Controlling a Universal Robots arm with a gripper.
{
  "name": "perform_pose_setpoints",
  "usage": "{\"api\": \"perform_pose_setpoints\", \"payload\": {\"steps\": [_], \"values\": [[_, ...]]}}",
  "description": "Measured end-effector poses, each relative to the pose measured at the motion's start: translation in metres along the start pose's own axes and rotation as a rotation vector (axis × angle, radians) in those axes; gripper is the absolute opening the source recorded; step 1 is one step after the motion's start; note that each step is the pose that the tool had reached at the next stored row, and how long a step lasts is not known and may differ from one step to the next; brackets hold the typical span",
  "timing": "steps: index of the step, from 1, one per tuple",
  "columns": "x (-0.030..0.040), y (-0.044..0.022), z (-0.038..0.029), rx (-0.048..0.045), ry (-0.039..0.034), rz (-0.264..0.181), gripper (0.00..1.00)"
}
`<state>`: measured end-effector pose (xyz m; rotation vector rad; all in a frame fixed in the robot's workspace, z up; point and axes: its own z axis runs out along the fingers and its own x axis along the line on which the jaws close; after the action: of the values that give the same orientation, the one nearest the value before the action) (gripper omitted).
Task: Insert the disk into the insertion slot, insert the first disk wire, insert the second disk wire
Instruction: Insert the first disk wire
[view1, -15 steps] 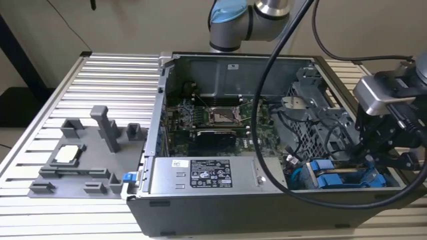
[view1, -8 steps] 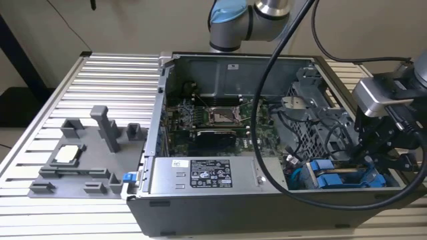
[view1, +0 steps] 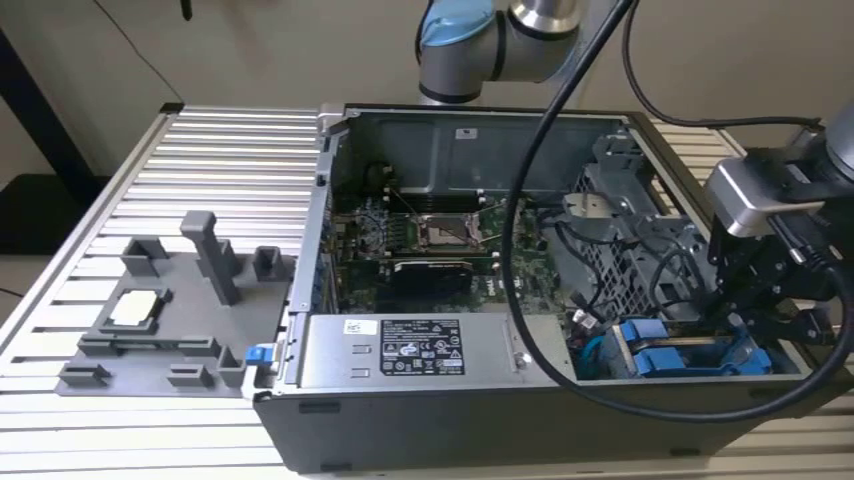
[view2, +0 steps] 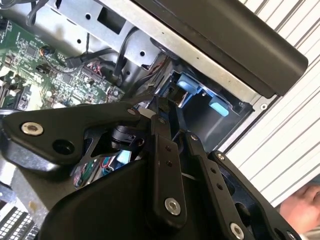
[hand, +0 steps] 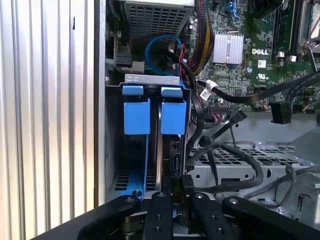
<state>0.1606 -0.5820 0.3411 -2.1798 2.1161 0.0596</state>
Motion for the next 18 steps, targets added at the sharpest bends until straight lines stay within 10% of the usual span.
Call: {"api": "perform_pose_setpoints", "payload": {"steps": [18], "values": [[-0.0020,-0.0003,0.0029,0.0013,0.0004,0.024,0.19]]}}
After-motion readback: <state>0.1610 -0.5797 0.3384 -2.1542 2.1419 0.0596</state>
